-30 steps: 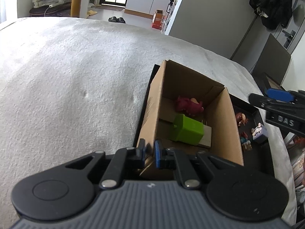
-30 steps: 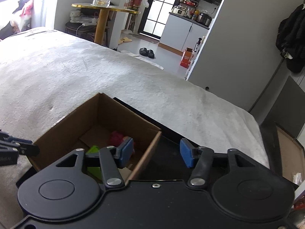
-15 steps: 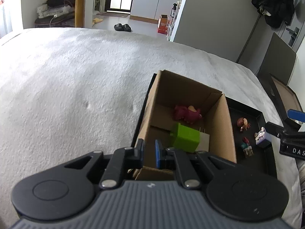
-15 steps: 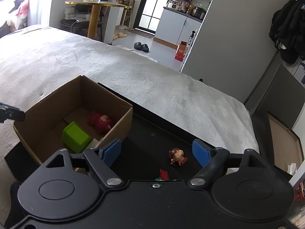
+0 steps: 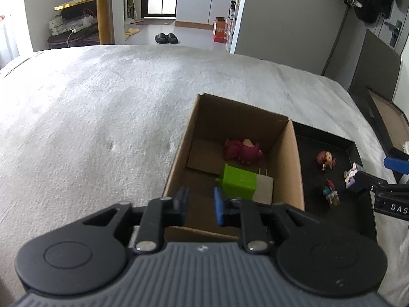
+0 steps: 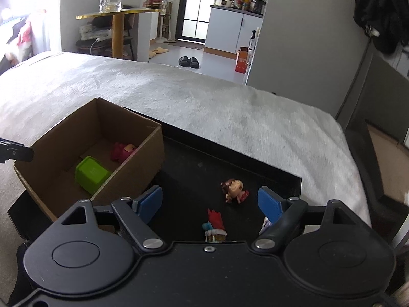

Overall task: Organize rigid objects
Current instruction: 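Move the open right gripper back over the tray figurines, then close the right gripper on the red figurine with yellow base, then lift the red figurine with the right gripper and release it into the box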

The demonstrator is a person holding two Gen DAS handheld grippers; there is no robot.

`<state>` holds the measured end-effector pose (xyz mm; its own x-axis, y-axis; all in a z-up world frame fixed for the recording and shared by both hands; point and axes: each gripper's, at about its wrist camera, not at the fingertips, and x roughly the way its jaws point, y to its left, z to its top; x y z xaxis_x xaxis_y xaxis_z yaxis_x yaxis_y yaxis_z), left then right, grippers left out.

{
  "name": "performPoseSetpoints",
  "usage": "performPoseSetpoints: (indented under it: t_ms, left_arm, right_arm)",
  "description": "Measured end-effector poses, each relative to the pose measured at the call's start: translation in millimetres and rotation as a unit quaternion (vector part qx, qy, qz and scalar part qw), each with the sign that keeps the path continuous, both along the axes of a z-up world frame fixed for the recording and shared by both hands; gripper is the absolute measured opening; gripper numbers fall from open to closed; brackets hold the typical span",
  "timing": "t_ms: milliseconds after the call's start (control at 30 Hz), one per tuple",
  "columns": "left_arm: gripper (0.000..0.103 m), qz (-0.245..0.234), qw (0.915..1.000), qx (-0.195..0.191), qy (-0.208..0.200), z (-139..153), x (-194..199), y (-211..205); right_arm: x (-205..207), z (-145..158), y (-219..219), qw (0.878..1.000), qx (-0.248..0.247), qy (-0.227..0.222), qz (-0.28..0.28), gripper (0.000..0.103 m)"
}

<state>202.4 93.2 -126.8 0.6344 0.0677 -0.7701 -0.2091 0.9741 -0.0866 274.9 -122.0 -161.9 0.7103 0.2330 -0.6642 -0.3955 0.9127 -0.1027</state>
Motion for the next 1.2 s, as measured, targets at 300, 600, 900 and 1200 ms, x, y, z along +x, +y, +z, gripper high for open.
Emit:
performPoseSetpoints:
  t_ms: [300,600,900,1200]
  left_arm:
    - [0.065,-0.009,0.9991,0.036,0.023,-2.3,9.5,-30.2]
    - [0.071,-0.020,0.9970,0.070,0.026,2.2,18.8,-59.9]
    - [0.072,-0.038,0.9949,0.089,0.029,2.7,25.6,-82.3]
    - [0.073,-0.041,0.9951,0.087,0.024,8.5,25.7,-90.7]
  right_arm:
    - [12.0,-34.5,-29.4,0.997,0.049,0.051,-0.026,0.072]
    - [21.0,-75.8,-50.5,0.991,0.082,0.096,-0.038,0.048]
    - [32.6,-96.3,-62.2,0.986,0.122,0.107,-0.032,0.045]
    - [34.0,-99.1,-61.5,0.985,0.113,0.130,-0.022,0.030]
